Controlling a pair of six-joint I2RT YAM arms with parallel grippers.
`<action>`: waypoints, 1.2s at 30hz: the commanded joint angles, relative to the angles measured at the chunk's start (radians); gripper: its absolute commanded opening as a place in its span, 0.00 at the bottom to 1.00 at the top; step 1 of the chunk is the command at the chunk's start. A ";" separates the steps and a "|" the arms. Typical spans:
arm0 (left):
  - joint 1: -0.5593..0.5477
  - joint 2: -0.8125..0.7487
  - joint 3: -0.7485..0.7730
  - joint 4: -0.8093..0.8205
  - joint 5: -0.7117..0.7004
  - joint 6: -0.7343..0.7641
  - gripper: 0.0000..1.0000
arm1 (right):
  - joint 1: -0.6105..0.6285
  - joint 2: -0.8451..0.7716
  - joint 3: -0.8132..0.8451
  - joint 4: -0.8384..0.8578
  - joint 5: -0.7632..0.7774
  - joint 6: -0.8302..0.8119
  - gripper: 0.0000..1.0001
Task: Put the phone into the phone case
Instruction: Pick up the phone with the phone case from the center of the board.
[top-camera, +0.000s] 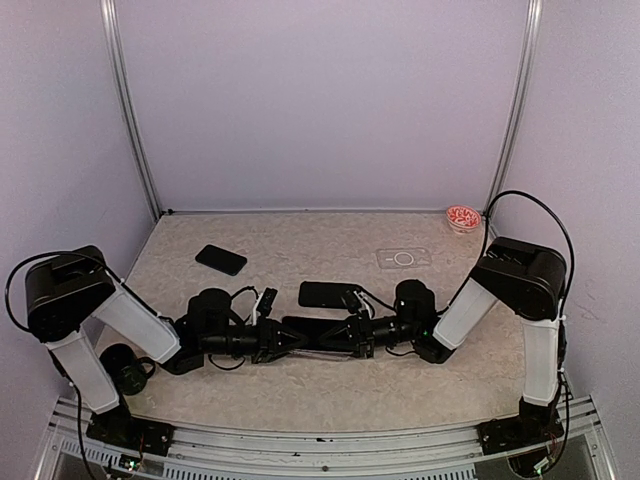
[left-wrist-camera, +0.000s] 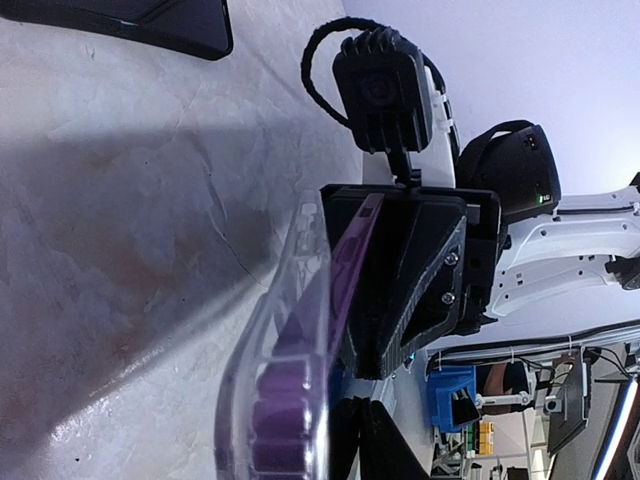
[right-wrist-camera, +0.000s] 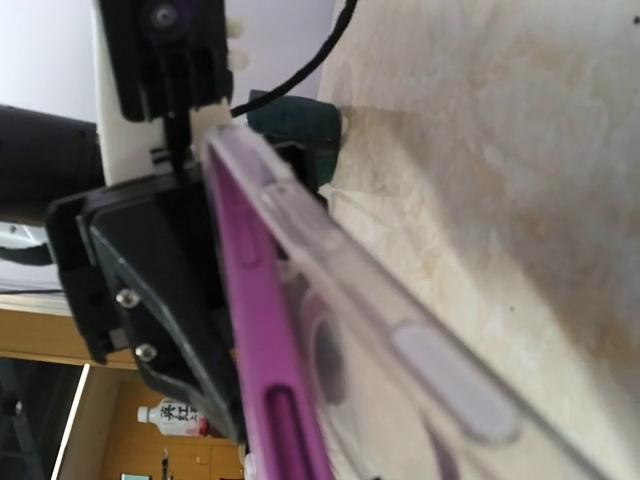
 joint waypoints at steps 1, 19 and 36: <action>-0.022 -0.041 0.024 0.201 0.059 0.024 0.19 | 0.014 -0.006 0.017 -0.167 0.011 -0.037 0.24; -0.007 -0.116 0.003 0.052 -0.006 0.080 0.13 | -0.040 -0.262 0.029 -0.666 0.074 -0.325 0.50; 0.020 -0.326 0.007 -0.124 -0.016 0.300 0.13 | -0.105 -0.561 0.055 -1.020 0.151 -0.657 0.69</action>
